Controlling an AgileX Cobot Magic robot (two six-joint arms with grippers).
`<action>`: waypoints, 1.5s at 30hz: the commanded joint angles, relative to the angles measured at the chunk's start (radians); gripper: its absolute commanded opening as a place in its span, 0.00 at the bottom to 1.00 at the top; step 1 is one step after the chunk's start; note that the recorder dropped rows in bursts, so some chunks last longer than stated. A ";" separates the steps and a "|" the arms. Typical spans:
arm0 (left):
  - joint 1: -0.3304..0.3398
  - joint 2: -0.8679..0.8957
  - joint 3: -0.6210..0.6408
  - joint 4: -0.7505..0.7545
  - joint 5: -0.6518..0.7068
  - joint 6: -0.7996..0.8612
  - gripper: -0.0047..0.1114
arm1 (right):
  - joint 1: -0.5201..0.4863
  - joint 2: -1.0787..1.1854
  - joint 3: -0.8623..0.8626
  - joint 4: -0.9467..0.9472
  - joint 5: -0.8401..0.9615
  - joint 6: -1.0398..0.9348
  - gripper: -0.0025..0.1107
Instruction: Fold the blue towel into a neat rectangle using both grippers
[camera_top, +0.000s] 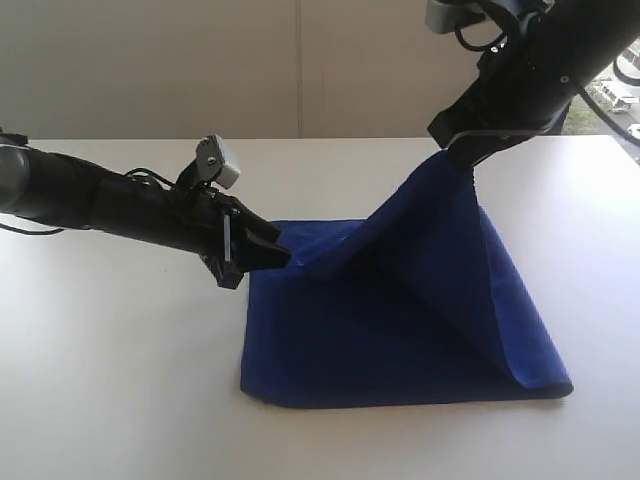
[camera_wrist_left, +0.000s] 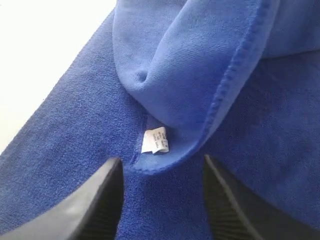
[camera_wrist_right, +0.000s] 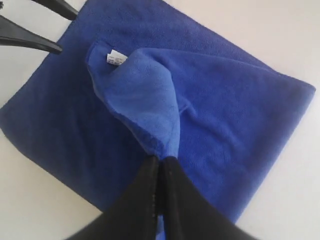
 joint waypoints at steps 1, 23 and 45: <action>-0.005 0.021 -0.005 -0.013 -0.040 0.160 0.50 | -0.003 -0.020 0.001 -0.005 0.023 0.009 0.02; 0.041 0.044 -0.075 -0.010 0.269 -0.897 0.50 | -0.003 -0.045 0.001 -0.008 -0.013 0.011 0.02; -0.005 0.197 -0.075 -0.156 0.276 -1.198 0.50 | -0.003 -0.045 0.001 0.000 -0.026 0.011 0.02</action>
